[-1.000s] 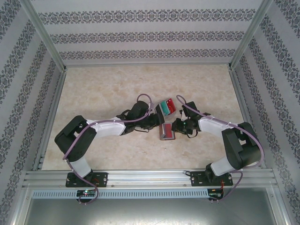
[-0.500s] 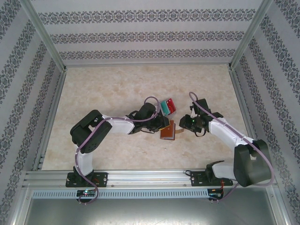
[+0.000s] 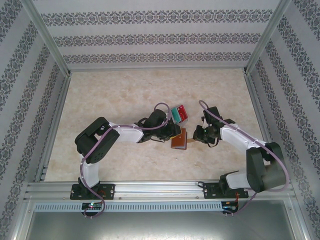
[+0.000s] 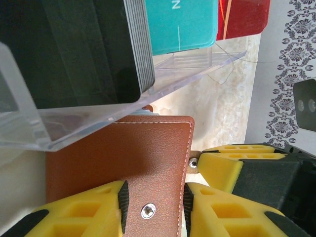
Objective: Put the credit cards into the card holder
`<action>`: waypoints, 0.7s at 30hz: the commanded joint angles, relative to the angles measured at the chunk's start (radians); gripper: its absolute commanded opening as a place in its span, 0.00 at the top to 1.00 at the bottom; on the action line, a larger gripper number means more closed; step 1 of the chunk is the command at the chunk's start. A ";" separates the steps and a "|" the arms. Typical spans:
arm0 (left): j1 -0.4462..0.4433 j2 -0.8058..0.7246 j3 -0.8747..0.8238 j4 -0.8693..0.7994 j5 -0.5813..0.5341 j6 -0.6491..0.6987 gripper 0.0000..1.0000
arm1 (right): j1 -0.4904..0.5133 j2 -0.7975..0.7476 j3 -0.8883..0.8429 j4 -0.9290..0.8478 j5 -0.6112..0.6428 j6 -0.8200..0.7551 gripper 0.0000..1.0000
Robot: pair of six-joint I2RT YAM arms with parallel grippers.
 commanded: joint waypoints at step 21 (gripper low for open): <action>-0.033 0.075 0.035 -0.020 0.011 -0.011 0.71 | 0.103 -0.014 0.013 0.142 -0.189 0.104 1.00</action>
